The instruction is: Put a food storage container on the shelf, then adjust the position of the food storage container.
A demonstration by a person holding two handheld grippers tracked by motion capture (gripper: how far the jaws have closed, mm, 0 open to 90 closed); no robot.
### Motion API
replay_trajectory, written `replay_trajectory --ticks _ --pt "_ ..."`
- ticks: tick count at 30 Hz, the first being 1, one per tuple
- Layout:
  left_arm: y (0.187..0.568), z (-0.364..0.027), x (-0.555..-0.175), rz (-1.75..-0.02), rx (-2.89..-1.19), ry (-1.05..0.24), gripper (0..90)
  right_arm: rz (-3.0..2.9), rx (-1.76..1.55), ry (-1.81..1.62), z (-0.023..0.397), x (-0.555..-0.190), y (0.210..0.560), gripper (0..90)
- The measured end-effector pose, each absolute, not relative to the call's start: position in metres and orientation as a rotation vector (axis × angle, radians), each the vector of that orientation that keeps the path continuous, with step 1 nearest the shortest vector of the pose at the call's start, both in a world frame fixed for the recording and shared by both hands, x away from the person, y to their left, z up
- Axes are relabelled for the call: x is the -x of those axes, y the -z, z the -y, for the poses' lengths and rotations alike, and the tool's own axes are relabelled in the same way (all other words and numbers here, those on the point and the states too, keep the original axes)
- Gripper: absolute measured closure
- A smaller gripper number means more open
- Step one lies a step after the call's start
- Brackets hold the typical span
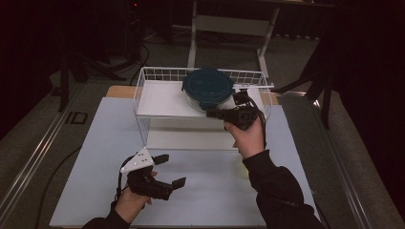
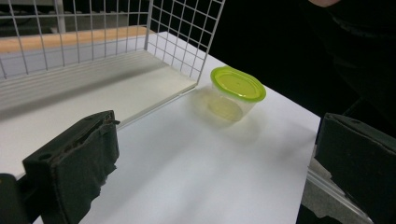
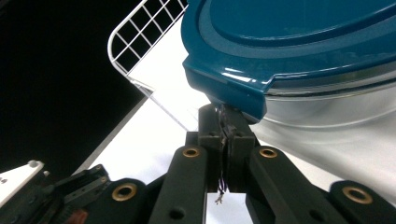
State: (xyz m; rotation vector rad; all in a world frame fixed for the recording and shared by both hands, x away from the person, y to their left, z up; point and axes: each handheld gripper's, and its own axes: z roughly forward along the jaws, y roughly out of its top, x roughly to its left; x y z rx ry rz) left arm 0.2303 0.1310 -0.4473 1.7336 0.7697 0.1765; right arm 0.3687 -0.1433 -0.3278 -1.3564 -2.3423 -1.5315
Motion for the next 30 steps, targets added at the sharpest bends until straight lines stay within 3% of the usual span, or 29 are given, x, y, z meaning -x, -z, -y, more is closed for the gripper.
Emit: replay_trajectory --ticks 4,8,16,19,30 --pt "0.447 -0.133 -0.230 -0.765 -1.734 -0.174 0.0 2.302 1.331 1.544 0.145 -0.365 0.329 80.6" --pt "0.446 -0.137 -0.229 -0.752 -1.735 -0.193 0.0 2.335 1.261 1.569 0.148 -0.349 0.332 66.4" --pt "0.445 -0.151 -0.222 -0.737 -1.734 -0.258 0.0 2.369 1.213 1.676 0.172 -0.321 0.345 25.6" --pt "0.450 -0.156 -0.217 -0.745 -1.728 -0.283 0.0 2.344 1.174 1.710 0.185 -0.314 0.353 19.8" --pt "0.475 -0.157 -0.209 -0.740 -1.750 -0.248 0.0 2.380 1.155 1.784 0.239 -0.274 0.386 14.9"
